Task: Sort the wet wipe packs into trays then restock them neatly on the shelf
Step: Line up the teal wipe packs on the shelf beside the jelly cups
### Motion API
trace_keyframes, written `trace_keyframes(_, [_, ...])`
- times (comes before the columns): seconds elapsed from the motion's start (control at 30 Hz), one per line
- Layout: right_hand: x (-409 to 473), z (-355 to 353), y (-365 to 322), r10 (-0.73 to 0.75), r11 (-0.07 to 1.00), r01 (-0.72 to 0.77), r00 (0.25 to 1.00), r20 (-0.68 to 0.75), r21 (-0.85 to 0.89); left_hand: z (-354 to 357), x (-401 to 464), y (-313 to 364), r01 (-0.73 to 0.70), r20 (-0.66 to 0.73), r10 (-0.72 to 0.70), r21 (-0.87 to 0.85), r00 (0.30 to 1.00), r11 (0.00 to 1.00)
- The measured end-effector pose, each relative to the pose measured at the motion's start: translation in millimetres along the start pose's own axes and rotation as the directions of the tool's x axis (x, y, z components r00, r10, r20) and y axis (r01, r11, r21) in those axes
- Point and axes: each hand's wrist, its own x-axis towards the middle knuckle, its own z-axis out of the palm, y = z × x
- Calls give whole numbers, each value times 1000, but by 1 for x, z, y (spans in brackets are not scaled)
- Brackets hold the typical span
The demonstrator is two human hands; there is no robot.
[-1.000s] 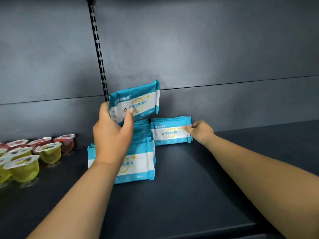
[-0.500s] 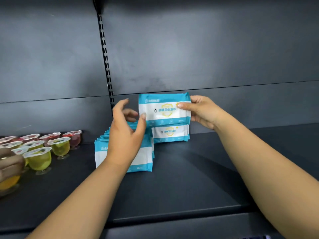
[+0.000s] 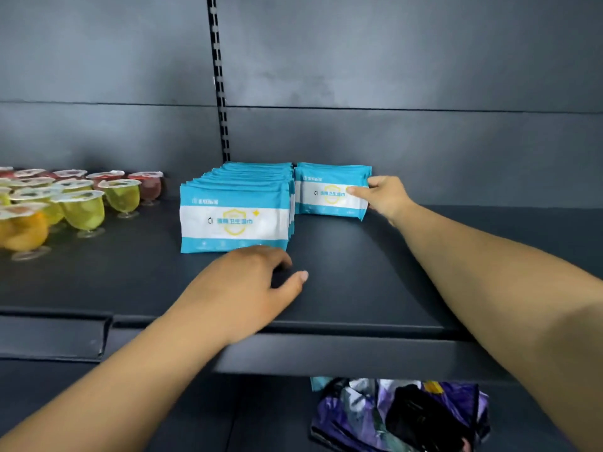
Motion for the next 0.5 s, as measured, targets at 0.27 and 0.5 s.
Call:
trace_keyframes(0.27, [4, 10, 1, -79, 945, 35, 989, -123, -324, 2, -1, 0, 25, 9, -24, -37, 1000, 999])
trace_keyframes(0.5, [13, 9, 8, 31, 970, -65, 989, -145, -236, 2, 1, 0, 30, -21, -32, -79, 999, 996])
